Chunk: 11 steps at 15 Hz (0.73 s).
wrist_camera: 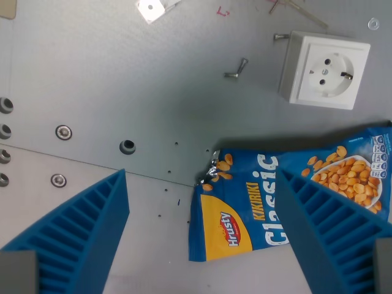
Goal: Move in base negative z
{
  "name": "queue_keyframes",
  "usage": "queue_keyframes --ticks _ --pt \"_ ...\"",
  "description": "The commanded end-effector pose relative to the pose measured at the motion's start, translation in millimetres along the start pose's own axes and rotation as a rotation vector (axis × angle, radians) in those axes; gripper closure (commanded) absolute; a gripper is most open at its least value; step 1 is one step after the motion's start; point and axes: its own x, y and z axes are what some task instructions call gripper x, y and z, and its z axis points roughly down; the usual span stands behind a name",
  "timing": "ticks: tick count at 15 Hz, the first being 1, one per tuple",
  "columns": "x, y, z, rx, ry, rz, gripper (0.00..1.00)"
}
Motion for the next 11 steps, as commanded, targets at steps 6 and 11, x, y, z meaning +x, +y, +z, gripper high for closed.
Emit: queue_keyframes --ticks 6,11 --pt "0.8 0.1 26.7 -0.002 0.007 0.0 0.0" --pt "3.0 0.5 51.7 -0.002 0.007 0.0 0.0"
